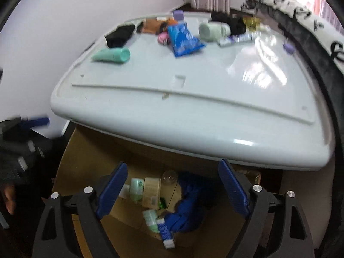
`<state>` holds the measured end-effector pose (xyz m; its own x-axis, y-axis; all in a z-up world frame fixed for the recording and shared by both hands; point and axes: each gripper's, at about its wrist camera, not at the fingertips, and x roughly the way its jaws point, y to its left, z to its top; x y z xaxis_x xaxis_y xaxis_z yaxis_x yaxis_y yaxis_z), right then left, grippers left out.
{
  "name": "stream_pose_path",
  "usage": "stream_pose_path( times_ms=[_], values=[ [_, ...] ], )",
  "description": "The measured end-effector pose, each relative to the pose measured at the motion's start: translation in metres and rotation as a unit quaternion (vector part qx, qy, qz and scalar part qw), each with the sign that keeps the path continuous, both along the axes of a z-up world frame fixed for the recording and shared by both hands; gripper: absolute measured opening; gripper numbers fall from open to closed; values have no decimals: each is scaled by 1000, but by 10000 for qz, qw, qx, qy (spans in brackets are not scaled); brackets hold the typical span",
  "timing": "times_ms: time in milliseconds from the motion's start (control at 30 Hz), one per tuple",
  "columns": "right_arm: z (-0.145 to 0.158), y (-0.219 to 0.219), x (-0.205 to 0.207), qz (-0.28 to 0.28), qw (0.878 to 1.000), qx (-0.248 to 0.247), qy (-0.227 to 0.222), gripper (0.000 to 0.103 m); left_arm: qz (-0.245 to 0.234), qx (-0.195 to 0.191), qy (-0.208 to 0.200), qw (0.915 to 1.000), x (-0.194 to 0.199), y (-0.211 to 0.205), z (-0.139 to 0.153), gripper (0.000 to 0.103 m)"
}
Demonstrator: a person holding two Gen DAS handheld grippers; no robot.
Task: Collect trash
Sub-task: 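Open the left gripper over the cardboard box, dropping the white-orange tube, then grasp the teal tube with the right gripper while the left grasps the black sock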
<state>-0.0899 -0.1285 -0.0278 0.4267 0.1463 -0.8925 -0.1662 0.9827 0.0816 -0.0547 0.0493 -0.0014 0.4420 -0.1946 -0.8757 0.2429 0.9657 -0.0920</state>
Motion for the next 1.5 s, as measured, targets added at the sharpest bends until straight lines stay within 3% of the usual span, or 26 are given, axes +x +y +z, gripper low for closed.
stream_pose_path(
  times_ms=[167, 333, 433, 633, 800, 833, 867, 900, 967, 1033, 1167, 1333, 1500],
  values=[
    [24, 11, 7, 372, 9980, 158, -482, 89, 165, 23, -1054, 9943, 28, 5, 59, 88],
    [43, 32, 39, 831, 9918, -33, -973, 91, 440, 99, -1573, 9865, 62, 13, 87, 88],
    [40, 49, 69, 1220, 9863, -32, -1111, 91, 761, 89, -1749, 9816, 68, 30, 92, 88],
    [13, 116, 127, 2611, 9560, -213, -1323, 87, 1056, 141, -1692, 9798, 67, 56, 73, 88],
    [-5, 151, 172, 2930, 9515, -76, -934, 81, 1234, -21, -1398, 9825, 77, 77, 55, 88],
    [-9, 156, 179, 2958, 9517, -42, -826, 74, 1246, -50, -1324, 9833, 79, 78, 52, 88],
    [-13, 159, 185, 2976, 9519, -60, -723, 58, 1244, -76, -1292, 9838, 80, 79, 50, 88],
    [-20, 165, 192, 3004, 9522, -150, -527, 55, 1226, -98, -1255, 9844, 81, 79, 49, 88],
    [-20, 163, 196, 2852, 9578, 51, -342, 39, 1194, -42, -1223, 9853, 82, 78, 48, 88],
    [-19, 158, 195, 2600, 9654, 103, -144, 34, 1183, 62, -1175, 9860, 84, 75, 47, 88],
    [-18, 138, 174, 2253, 9741, 164, 60, 33, 1155, -53, -897, 9892, 95, 70, 45, 88],
    [0, 91, 141, 1648, 9860, 263, -42, 33, 1006, -51, -667, 9927, 122, 50, 41, 88],
    [29, 38, 116, 982, 9939, 263, -433, 33, 932, -60, -313, 9951, 193, 20, 14, 88]
  ],
)
